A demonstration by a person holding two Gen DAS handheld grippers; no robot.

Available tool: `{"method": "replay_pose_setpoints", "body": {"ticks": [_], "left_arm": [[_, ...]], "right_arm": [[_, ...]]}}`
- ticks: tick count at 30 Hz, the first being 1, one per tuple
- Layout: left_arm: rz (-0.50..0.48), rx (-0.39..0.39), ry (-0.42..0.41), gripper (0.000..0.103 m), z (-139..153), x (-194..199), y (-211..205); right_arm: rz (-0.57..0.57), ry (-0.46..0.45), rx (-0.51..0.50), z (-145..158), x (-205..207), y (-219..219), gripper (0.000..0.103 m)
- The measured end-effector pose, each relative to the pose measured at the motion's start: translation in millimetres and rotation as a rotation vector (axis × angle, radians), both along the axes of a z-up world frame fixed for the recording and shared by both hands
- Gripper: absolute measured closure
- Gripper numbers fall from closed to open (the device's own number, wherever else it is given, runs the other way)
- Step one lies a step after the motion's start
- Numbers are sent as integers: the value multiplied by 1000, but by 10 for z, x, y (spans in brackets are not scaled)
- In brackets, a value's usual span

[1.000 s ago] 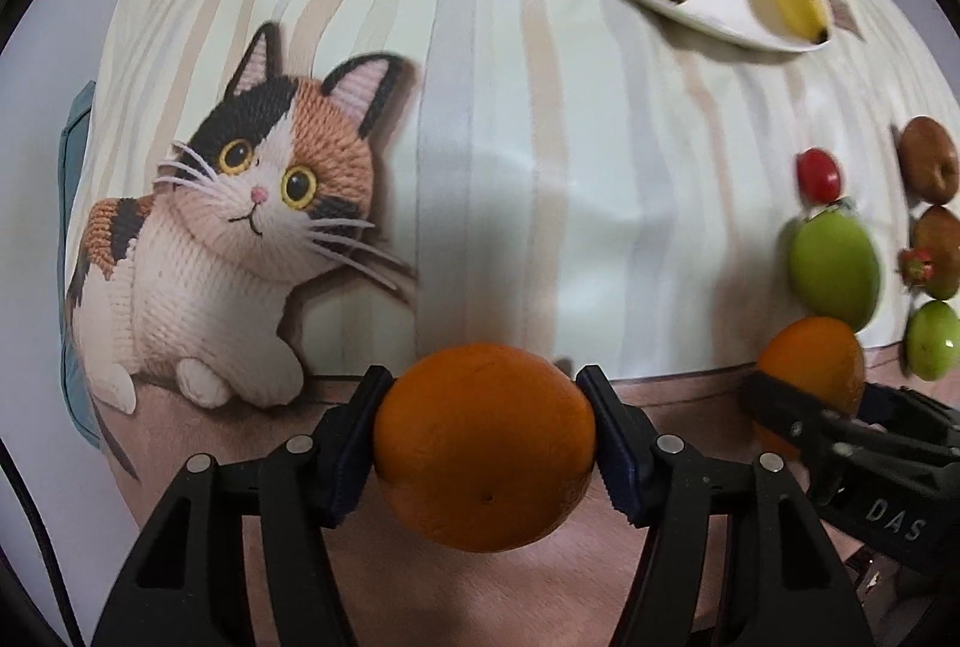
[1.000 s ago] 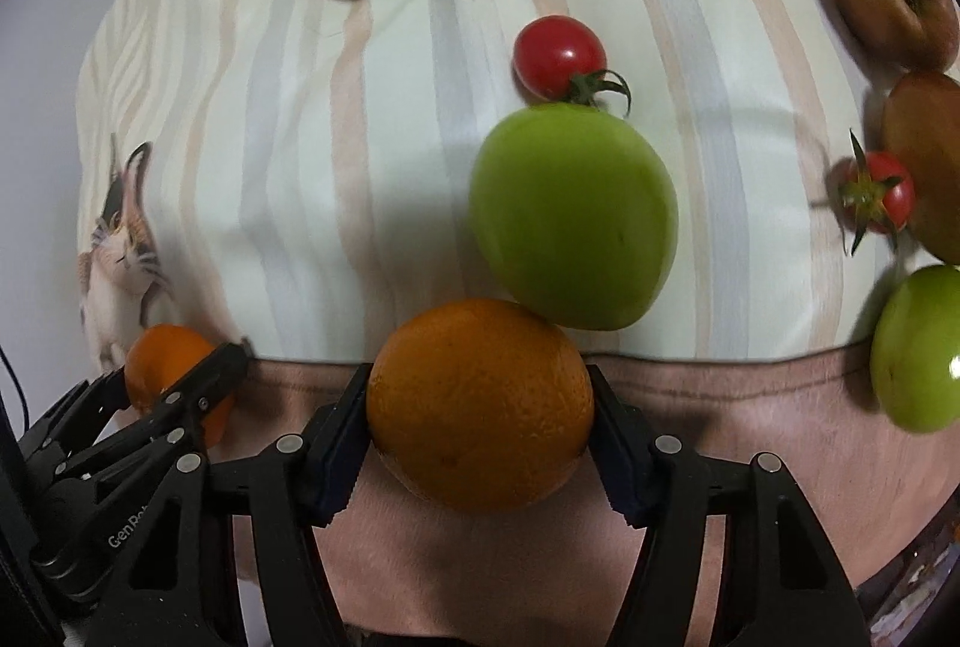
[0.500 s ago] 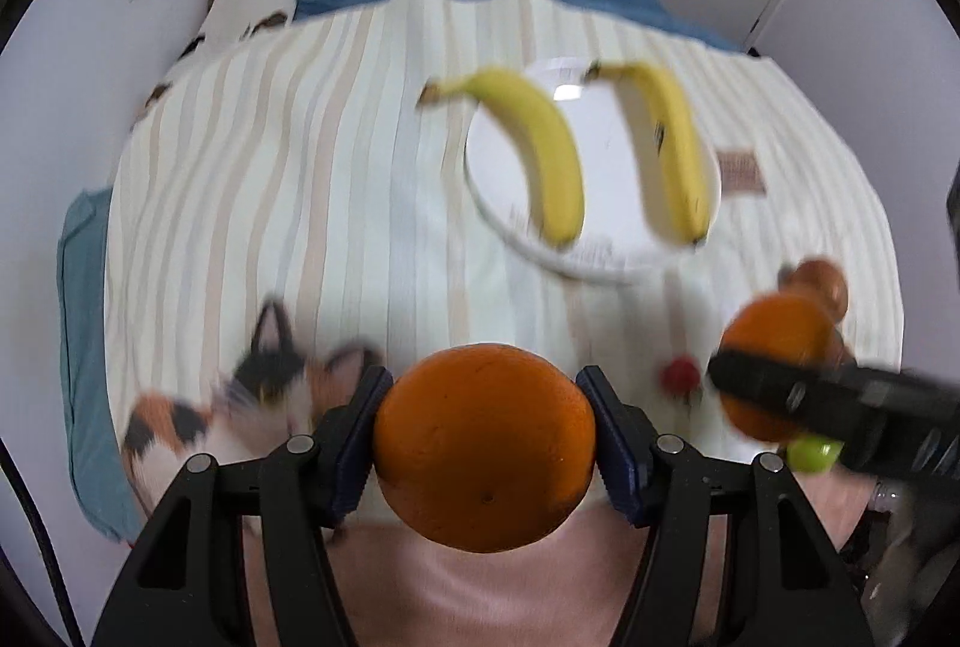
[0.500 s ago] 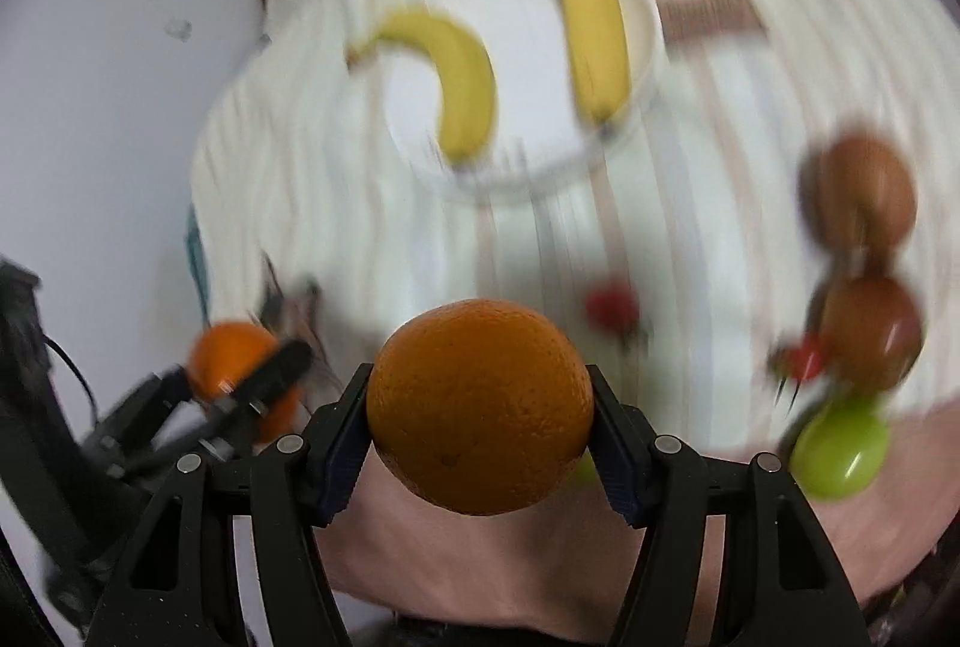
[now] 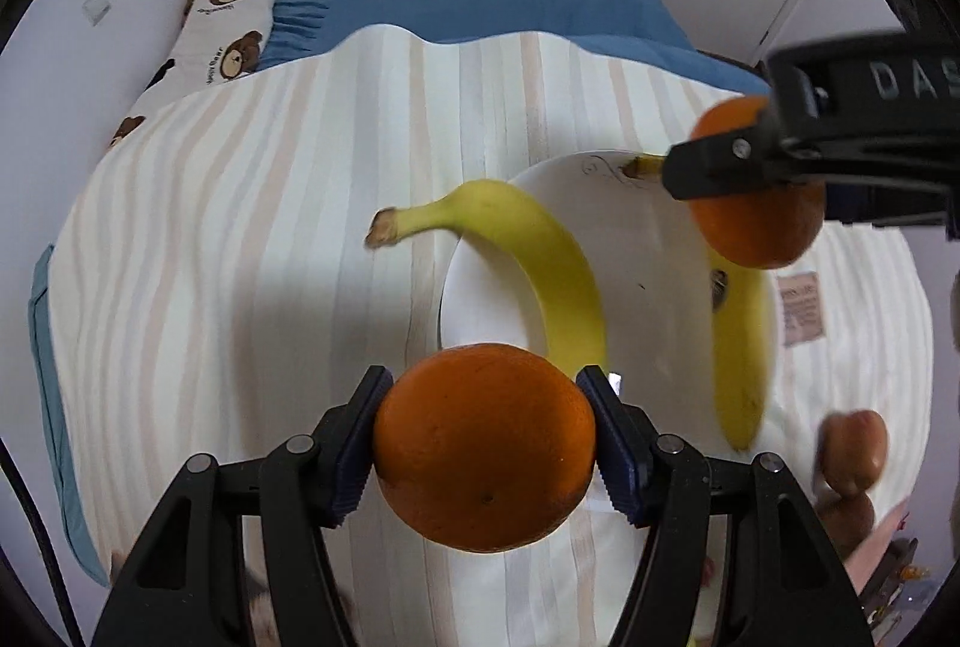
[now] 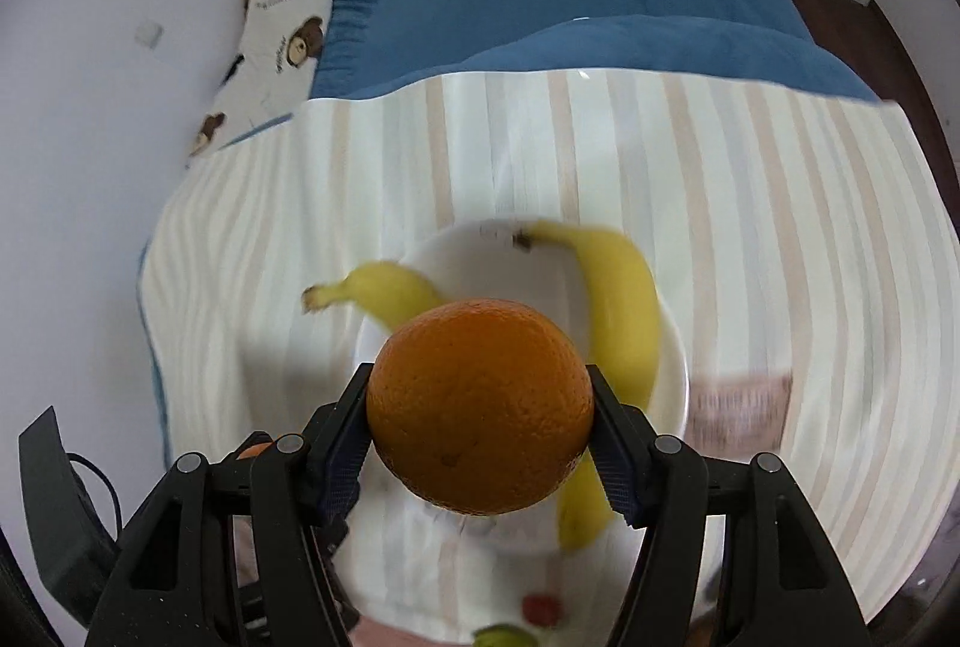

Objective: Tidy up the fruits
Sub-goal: 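Carry both oranges onto the white plate beside the bananas and open both tools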

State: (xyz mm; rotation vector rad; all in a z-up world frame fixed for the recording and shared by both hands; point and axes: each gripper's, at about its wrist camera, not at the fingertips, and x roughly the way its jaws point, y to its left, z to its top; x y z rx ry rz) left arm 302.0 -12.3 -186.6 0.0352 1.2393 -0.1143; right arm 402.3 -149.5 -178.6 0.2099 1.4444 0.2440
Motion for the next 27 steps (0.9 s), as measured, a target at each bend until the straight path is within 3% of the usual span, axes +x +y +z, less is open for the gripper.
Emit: {"method": "replay_pose_setpoints", "body": {"ticks": [3,12,20,27], "left_arm": [[-24,20,20,42,-172,179,-63],[-19,20,77,42,-522,369,-37],[23,-39,129,38,-594,475,70],[33,-61,141,37,-611,478,119]], "right_arm": [[42,36,-38,-193,276,120,36],[91,104,-95,-554,511,235,35],[70,127,-90,-651,637,285,33],[47,116,-82,-565,609,249,33]]}}
